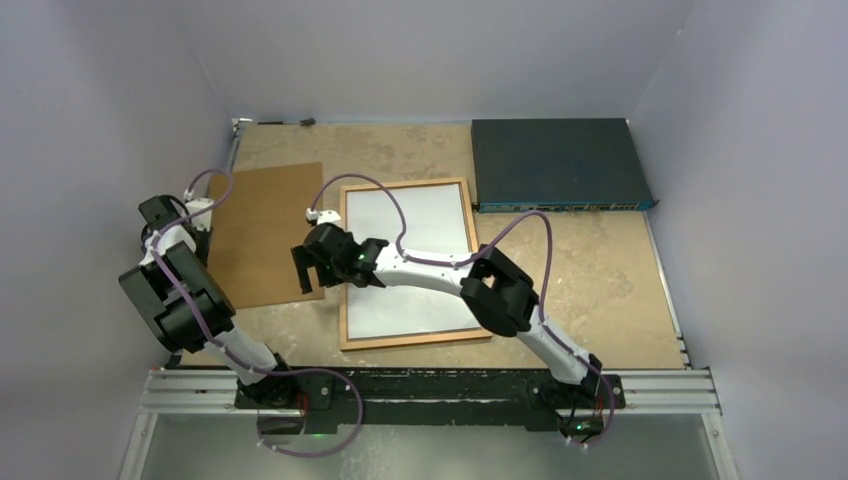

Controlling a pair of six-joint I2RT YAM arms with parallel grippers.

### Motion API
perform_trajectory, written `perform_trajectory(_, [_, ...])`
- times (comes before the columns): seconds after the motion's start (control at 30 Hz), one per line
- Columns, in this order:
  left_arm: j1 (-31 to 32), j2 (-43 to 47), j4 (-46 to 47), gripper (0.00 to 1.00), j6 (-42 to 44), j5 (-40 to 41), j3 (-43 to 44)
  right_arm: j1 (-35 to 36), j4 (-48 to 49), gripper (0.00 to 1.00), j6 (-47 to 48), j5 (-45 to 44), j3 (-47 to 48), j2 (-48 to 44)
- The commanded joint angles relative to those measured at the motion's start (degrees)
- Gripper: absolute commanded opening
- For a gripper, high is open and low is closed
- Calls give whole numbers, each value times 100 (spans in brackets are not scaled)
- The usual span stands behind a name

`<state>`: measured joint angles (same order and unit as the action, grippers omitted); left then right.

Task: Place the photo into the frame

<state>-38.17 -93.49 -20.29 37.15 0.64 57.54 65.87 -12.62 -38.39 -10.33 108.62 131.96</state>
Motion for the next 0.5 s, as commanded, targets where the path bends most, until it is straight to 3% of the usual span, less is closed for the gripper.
perform_trajectory(0.0, [6,-221,408,30,55,113,-141,2,159,99,-213,25,461,40])
perform_trajectory(0.3, [4,-41,1747,21,65,820,-671,13,213,99,-532,-241,645,483])
perform_trajectory(0.47, [12,-202,1734,22,99,771,-663,6,194,99,-629,-279,879,753])
